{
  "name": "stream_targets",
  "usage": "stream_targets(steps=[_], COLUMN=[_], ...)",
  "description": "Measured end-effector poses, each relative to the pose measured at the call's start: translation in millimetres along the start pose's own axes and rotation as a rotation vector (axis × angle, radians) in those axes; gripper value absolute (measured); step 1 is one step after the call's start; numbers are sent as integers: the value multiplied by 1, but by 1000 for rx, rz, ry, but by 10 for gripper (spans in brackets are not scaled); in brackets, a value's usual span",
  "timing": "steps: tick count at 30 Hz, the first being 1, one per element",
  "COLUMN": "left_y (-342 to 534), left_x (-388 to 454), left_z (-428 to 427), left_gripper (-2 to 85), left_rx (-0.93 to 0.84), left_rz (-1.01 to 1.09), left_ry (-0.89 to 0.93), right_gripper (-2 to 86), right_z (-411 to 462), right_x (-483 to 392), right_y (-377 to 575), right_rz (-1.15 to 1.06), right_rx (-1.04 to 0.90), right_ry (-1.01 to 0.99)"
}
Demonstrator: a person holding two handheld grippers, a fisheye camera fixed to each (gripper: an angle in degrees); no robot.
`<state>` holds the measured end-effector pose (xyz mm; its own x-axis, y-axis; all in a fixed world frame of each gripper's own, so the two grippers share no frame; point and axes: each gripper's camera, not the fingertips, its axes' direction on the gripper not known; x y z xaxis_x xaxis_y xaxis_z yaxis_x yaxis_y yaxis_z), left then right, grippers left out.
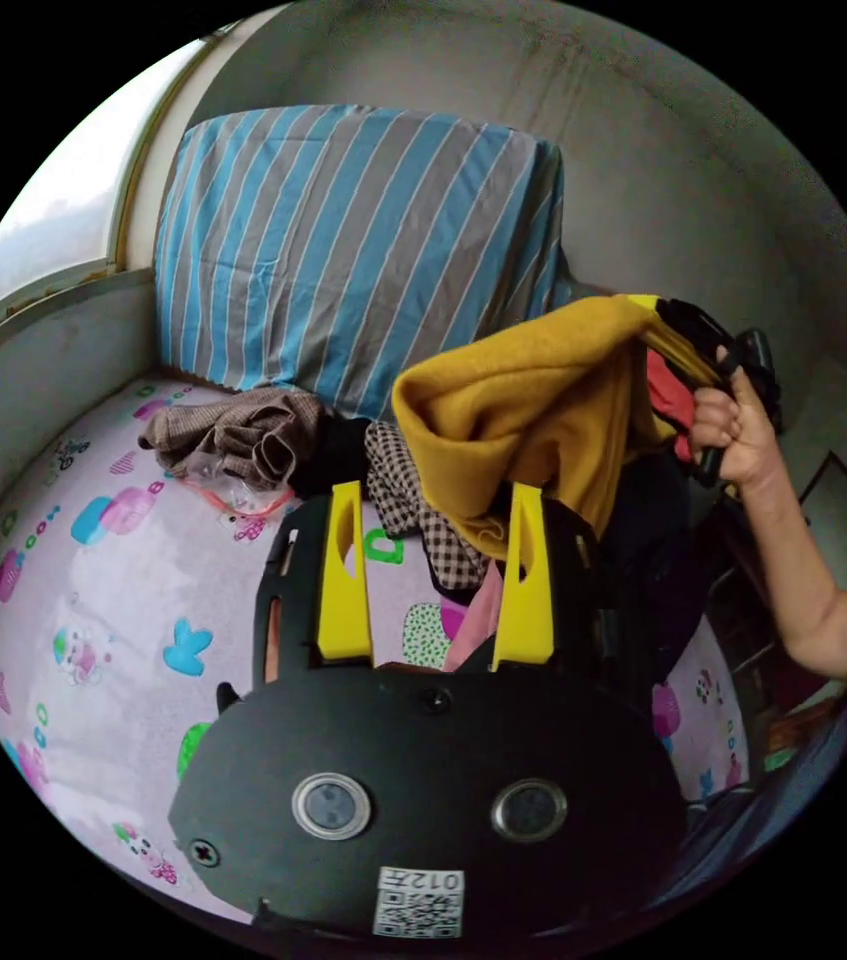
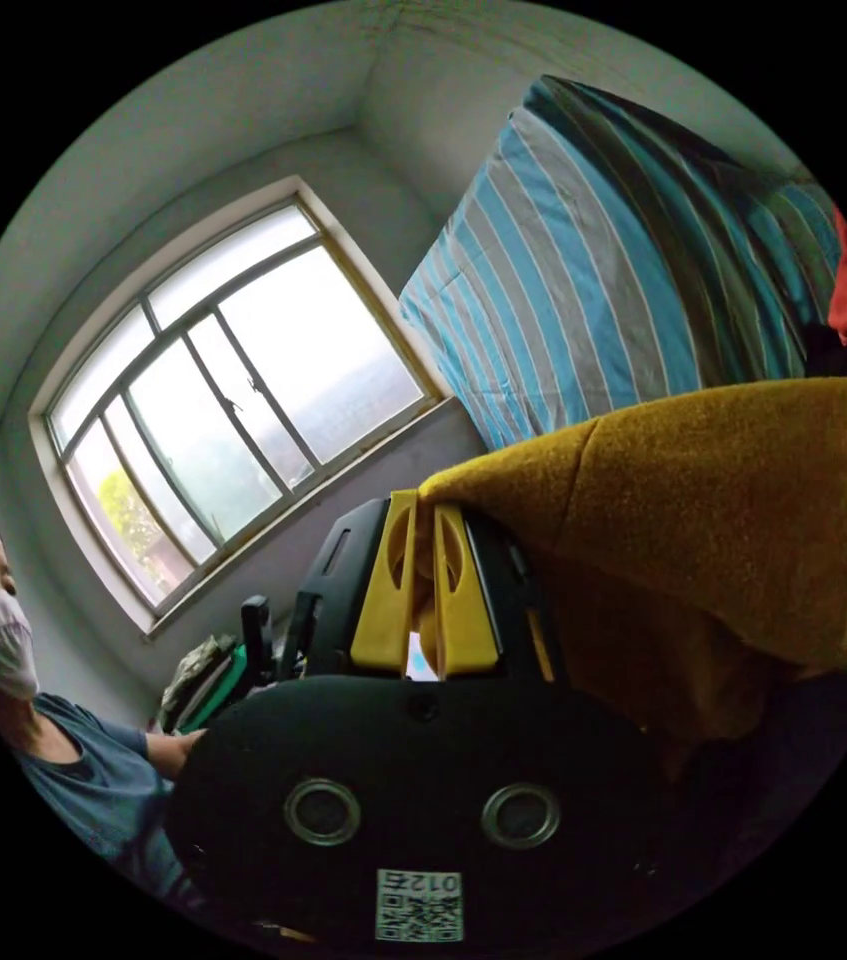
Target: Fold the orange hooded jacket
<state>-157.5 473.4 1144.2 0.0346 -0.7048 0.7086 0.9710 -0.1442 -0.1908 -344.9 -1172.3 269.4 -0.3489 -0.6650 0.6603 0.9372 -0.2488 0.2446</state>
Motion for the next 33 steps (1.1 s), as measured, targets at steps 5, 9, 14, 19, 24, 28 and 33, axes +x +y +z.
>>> stream_targets(steps=[5,9,14,19,24,28,33], left_y=[-9,6,23,25,41,85,143], left_x=[2,-7,-8,0,0,-35,-31], left_z=[-2,-20,-21,1,-4,-67,-164], left_gripper=[183,160,133,77,18,6,2], left_rx=[46,58,29,-26,-99,36,169], left_rz=[12,75,115,152,222,94,129], left_ry=[101,61,46,-19,87,217,132], right_gripper=[-2,-2,-1,-7,-9,-9,-9], right_z=[6,17,46,85,125,155,207], right_x=[16,26,32,22,-6,-29,-115], right_y=[-6,-17,-33,-55,-78,-99,-128], right_rz=[-9,-22,-29,-98,-144,-133,-344], right_rx=[-1,2,-7,-60,-69,-1,-31], right_ry=[-59,-105,-141,-151,-170,-281,-300])
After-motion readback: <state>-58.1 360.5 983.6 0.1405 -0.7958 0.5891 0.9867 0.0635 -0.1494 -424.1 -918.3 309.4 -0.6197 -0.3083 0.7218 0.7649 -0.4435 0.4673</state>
